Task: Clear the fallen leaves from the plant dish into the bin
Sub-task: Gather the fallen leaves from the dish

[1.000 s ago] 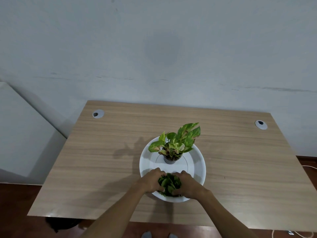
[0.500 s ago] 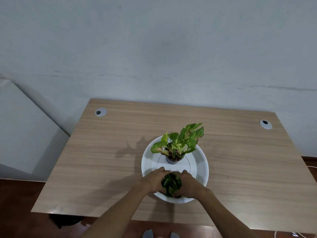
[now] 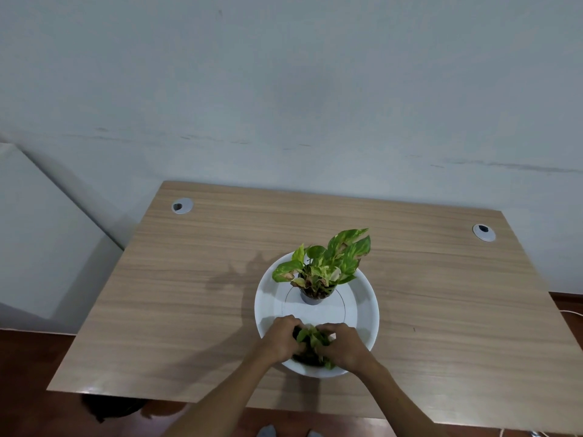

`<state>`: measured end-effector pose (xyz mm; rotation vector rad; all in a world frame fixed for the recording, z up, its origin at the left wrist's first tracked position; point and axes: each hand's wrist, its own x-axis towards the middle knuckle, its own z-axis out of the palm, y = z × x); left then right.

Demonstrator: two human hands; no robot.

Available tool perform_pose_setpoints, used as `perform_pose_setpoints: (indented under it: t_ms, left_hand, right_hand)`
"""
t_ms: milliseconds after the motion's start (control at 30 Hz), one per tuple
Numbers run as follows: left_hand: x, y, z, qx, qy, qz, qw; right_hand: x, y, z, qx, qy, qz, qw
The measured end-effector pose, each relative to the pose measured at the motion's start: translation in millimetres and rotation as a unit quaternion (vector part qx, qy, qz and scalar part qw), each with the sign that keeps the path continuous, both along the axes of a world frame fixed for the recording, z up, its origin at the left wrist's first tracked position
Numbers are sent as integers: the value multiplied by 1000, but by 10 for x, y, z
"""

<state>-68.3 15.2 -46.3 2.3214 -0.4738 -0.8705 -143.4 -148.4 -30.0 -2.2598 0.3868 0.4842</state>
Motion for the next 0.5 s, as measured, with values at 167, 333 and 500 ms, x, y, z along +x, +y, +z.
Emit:
perform_pose_setpoints:
  t_ms: [167,333,500]
  left_hand:
    - [-5,-16,-11,-21,6,36,999]
    - [-19,-28,7,-30,2,55,998]
    - [-29,-53,-27,-23,-9,71,997]
  right_hand:
    - [-53,-105,15,53,25,20,998]
    - [-88,23,-61,-26,-10,56,998]
    - [-68,49,-125,-57,-14,34,998]
